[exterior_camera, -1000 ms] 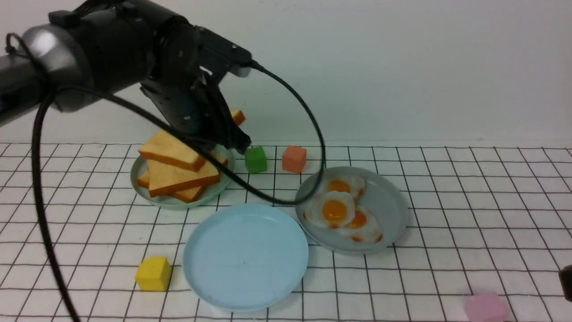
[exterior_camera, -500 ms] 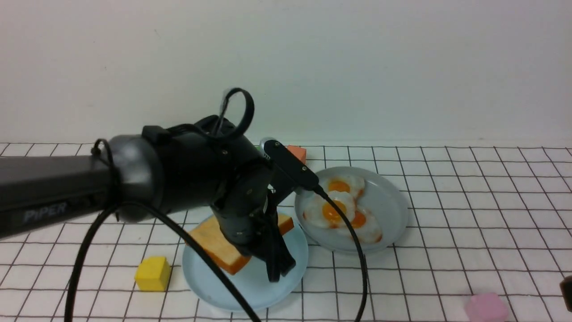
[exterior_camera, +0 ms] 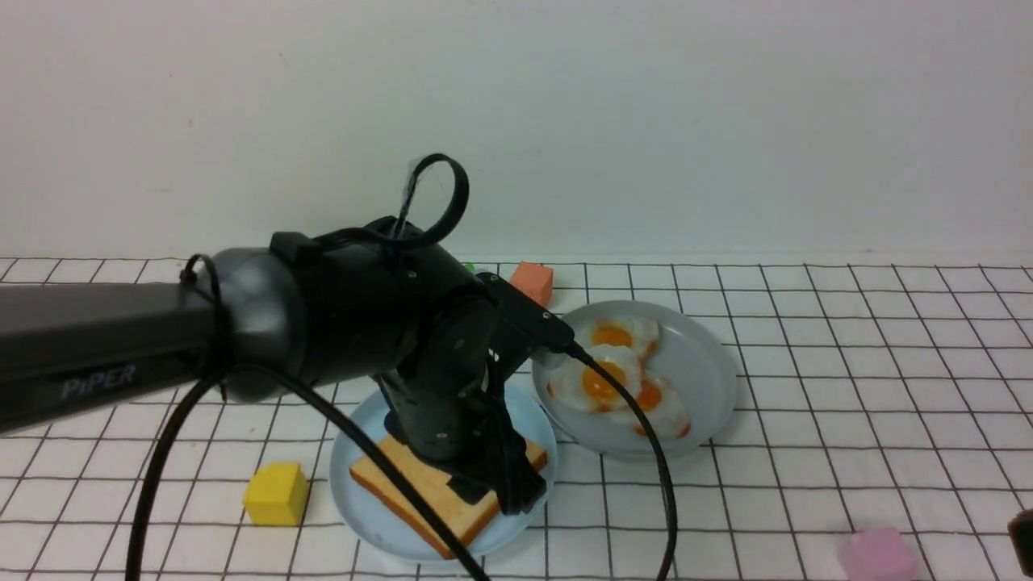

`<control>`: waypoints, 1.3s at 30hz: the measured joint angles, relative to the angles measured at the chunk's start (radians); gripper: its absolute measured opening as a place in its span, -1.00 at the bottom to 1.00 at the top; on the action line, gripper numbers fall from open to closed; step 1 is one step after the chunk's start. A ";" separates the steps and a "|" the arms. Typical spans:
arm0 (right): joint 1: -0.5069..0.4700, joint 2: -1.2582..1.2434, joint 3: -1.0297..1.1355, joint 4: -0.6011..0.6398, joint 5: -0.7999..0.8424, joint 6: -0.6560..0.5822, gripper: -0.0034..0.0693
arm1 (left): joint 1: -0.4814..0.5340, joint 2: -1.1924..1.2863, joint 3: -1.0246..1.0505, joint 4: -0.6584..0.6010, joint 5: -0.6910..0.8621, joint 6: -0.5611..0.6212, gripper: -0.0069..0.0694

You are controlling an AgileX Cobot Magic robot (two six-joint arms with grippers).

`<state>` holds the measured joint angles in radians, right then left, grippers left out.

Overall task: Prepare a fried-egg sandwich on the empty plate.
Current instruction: Use the right arm to grab a fried egg

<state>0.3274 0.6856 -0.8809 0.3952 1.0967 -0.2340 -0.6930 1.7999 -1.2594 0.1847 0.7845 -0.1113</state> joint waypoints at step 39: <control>0.001 0.955 -0.351 0.058 -0.343 -0.001 -0.35 | -0.076 -1.296 0.733 -0.445 -0.445 -0.068 -0.85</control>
<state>0.3287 1.6408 -1.2317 0.4537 0.7540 -0.2351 -0.7693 0.5043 -0.5265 -0.2602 0.3392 -0.1790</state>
